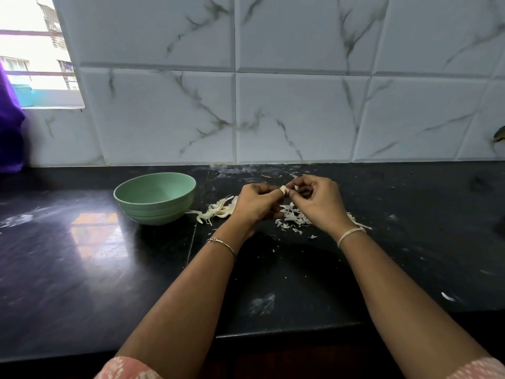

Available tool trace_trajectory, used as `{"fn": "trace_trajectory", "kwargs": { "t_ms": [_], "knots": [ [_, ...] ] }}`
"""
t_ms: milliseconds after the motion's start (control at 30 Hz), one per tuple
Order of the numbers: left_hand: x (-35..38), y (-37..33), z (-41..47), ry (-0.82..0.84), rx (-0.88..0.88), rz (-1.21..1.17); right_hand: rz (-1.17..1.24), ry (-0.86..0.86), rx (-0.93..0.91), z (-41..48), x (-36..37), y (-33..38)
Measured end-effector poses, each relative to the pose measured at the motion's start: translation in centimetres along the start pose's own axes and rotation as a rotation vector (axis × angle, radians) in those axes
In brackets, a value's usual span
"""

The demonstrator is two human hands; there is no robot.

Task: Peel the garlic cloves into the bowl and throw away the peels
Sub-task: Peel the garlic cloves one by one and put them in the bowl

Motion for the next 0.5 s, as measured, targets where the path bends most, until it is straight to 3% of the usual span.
{"fn": "trace_trajectory", "kwargs": {
  "t_ms": [133,333,500],
  "knots": [
    [-0.2,0.4,0.0,-0.003,-0.051,-0.041,0.003,-0.004,-0.012,-0.1,0.0,0.2],
    [0.0,1.2,-0.3,0.049,-0.164,-0.153,-0.215,0.016,-0.083,-0.3,-0.1,0.5],
    [-2.1,-0.1,-0.5,-0.044,-0.117,-0.168,-0.534,0.198,-0.09,-0.6,1.1,0.0]
  ]
}}
Point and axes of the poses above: each hand's wrist, its own z-axis towards the middle knuckle, its own x-axis out of the palm, y = z × x, the point moved 10 cm from there along z, towards the middle knuckle, and after that the axes turned 3 degrees about -x, right-handed, at the moved point
